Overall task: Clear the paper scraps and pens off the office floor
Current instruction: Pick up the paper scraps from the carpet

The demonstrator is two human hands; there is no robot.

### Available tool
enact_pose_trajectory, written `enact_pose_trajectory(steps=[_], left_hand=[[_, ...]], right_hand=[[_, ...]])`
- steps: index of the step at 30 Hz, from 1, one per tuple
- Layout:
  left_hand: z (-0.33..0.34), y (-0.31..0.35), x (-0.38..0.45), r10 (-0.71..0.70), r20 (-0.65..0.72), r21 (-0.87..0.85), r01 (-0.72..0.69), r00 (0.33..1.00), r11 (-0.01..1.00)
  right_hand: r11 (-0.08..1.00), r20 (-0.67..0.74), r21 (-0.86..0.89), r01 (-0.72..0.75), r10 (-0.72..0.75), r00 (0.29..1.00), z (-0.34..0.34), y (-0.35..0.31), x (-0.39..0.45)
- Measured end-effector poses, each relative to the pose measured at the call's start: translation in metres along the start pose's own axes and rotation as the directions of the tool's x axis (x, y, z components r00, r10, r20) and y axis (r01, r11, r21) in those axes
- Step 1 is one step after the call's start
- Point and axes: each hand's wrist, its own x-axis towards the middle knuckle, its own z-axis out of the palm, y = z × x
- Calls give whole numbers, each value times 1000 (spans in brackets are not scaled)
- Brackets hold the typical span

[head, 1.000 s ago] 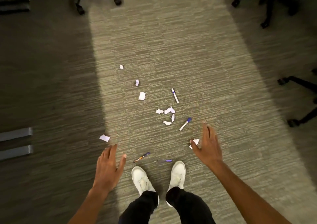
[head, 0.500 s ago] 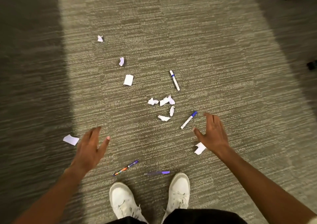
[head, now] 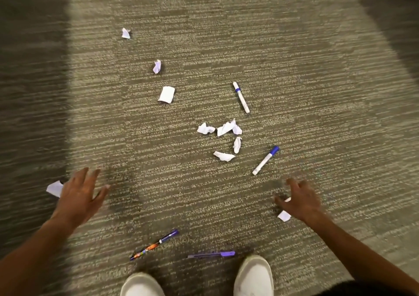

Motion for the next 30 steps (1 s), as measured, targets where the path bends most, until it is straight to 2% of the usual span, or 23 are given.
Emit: enact_pose_trajectory(steps=[3,6,8,10,12,16,22,27,30], left_hand=[[26,-34,5,-132,-18,55,133,991,990],[37,-65,14,-339,30,9,339,940,941],[41,-80,18,-364,77,-94,371,928,924],[42,-83,16,-374,50,-182,376,926,908],[44,-87,18,-378,-7,-140,373,926,917],[43,-85,20,-294,-20,-87,291,956,953],[5,-29,55,27,-171,-91,-43,985,995],[-56,49,79,275,-78,-169,-284,958,944],[-86,98,89,432,-51,-135,-435,900,890]], right_hand=[[989,8,91,-119,119,993,26,15,14],[957,27,229,-181,179,983,46,24,24],[941,-38,309,-140,159,987,58,24,27],[931,-110,353,-97,144,983,65,21,29],[922,-134,376,-90,150,979,64,16,30],[910,-196,415,-14,105,975,49,1,25],[864,-277,467,189,-60,959,6,-34,28],[813,-278,510,282,-155,948,-28,-77,26],[800,-291,502,330,-203,935,-43,-102,27]])
